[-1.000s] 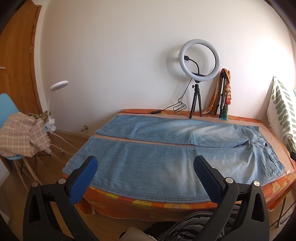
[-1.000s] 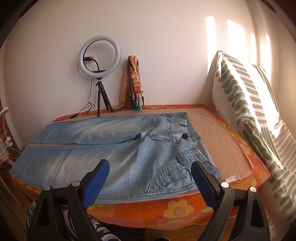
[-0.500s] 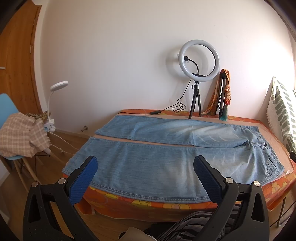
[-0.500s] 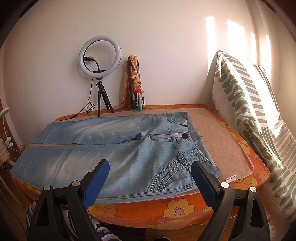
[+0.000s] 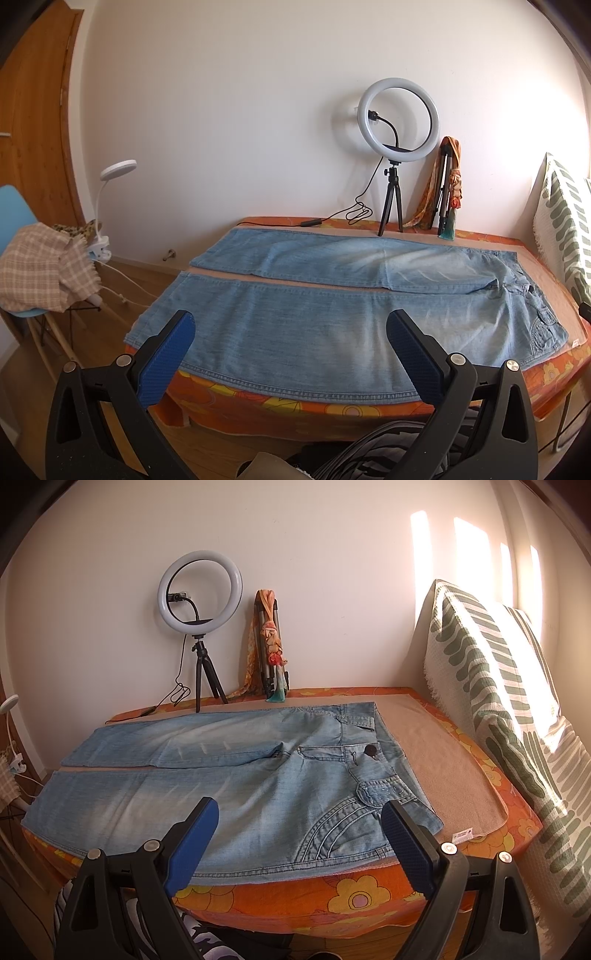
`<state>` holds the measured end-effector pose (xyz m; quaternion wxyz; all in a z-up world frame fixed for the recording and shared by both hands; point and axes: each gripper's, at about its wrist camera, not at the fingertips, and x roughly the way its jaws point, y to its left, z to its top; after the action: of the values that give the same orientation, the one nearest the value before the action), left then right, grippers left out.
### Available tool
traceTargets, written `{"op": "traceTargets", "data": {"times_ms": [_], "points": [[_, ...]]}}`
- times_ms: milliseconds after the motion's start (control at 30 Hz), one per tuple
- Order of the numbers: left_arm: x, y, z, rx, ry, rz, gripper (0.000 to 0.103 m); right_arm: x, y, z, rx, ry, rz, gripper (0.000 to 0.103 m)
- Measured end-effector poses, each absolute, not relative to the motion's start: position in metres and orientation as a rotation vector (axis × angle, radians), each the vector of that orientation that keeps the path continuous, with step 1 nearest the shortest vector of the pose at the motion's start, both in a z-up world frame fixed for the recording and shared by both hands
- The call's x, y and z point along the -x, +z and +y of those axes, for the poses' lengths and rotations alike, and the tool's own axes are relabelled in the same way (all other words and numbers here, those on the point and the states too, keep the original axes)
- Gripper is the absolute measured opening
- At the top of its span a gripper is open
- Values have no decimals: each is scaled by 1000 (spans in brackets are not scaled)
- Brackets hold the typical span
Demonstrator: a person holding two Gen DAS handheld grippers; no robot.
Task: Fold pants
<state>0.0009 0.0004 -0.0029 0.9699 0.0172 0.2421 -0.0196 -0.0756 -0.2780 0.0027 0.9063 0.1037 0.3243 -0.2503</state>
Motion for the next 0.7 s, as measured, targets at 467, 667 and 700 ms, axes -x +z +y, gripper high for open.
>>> {"op": "traceTargets", "data": {"times_ms": [467,667,700], "points": [[-4,-5,1,-41,-36,500,103,72,-1,-276,-221,-515,675,92],[-16,-4,6,-43,-20,509,103,64,1,-283,-234,-515,678,92],[-19,-4,8,-47,-21,513,103,63,3,-287,-239,-512,679,92]]}}
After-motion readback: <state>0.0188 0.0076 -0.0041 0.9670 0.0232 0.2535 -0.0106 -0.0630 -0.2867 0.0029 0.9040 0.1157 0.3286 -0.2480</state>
